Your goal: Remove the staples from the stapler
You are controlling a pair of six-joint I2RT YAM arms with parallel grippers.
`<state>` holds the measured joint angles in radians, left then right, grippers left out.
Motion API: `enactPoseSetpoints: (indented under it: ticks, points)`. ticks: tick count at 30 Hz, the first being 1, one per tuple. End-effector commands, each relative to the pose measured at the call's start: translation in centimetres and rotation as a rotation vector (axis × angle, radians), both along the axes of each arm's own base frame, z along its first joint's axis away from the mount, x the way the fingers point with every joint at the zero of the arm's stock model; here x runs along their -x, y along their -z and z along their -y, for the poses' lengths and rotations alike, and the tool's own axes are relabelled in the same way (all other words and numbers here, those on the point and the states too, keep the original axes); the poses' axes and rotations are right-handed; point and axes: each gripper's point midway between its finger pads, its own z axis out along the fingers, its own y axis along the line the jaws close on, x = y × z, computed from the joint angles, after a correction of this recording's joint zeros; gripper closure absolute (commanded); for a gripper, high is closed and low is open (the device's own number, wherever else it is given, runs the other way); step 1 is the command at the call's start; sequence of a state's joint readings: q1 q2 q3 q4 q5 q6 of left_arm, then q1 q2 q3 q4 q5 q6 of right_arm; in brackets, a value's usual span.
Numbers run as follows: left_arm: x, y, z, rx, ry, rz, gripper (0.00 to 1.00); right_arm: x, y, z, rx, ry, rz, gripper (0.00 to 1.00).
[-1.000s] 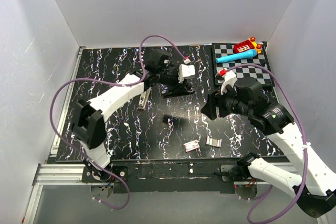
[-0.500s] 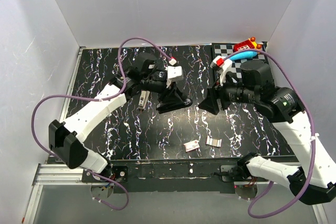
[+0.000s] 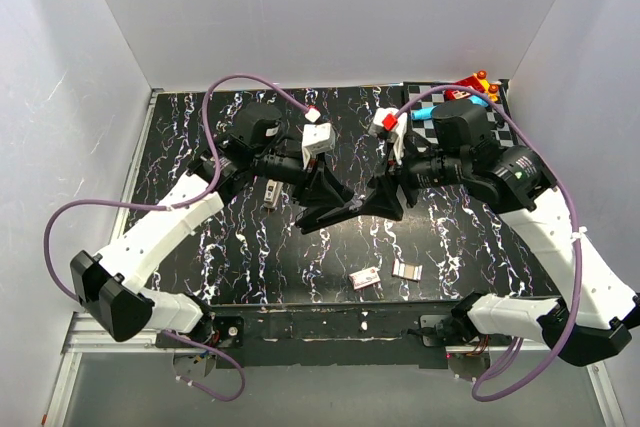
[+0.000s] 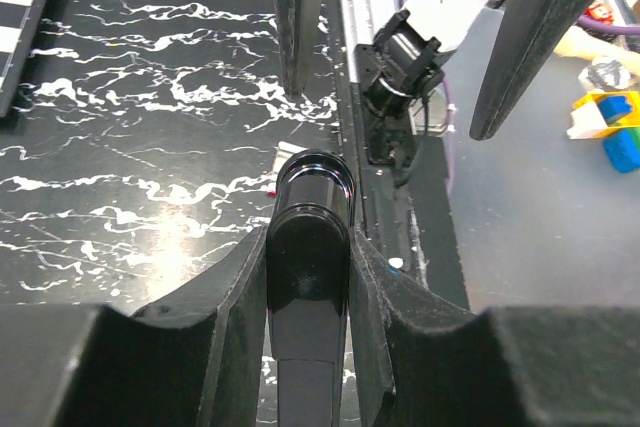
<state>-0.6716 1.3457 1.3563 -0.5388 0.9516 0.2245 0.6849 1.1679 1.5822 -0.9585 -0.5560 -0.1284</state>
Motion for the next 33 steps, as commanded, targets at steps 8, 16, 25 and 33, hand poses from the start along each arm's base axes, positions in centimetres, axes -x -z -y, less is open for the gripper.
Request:
enactPoseSetpoints:
  ticks: [8,16,25,33]
  points:
    - [4.1,-3.7,-1.1,0.142,0.093,-0.02,1.0,1.1,-0.1,-1.5,0.016,-0.136,0.12,0.28]
    - [4.0,-3.4,-1.1,0.15,0.086,-0.025,1.0,0.9,1.5,-3.4,0.024,-0.16,0.081,0.31]
    - [3.7,-4.0,-1.3,0.169,0.042,0.004,1.0,1.3,2.3,-4.3,0.029,-0.191,0.068,0.41]
    - [3.9,-4.7,-1.5,0.196,0.038,0.026,1.0,1.0,2.1,-3.9,0.007,-0.153,0.116,0.44]
